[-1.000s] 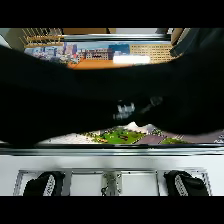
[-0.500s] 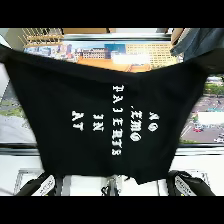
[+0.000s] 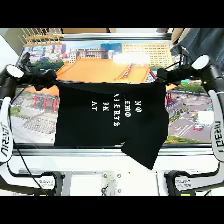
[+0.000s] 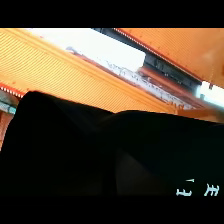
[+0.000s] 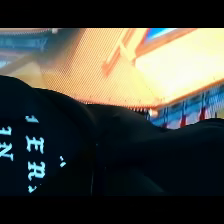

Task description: Fold the clothes and pants, and hang the long-sleeved shirts on hangers.

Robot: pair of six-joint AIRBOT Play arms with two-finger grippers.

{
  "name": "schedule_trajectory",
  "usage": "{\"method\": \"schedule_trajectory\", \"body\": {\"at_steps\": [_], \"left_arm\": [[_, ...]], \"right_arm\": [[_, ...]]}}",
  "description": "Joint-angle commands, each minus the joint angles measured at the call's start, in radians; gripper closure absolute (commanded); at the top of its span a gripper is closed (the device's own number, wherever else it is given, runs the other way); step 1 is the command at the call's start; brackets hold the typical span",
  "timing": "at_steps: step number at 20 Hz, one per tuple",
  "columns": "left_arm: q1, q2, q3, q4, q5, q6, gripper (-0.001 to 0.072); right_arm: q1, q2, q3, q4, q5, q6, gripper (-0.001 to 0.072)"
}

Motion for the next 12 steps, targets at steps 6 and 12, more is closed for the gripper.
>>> {"method": "schedule_trajectory", "body": {"at_steps": [6,12], "left_arm": [[0.016,-0.023,-0.011,0.014,0.029,-0.006,0.0703],[0.029,0.069,-0.223,0.011,0.057,0.011,0.0703]], "right_arm": [[-0.023,-0.015,-0.005,-0.21,-0.022,0.027,0.0702],[-0.022,0.135,-0.222,-0.295,0.011,0.027,0.0702]]}}
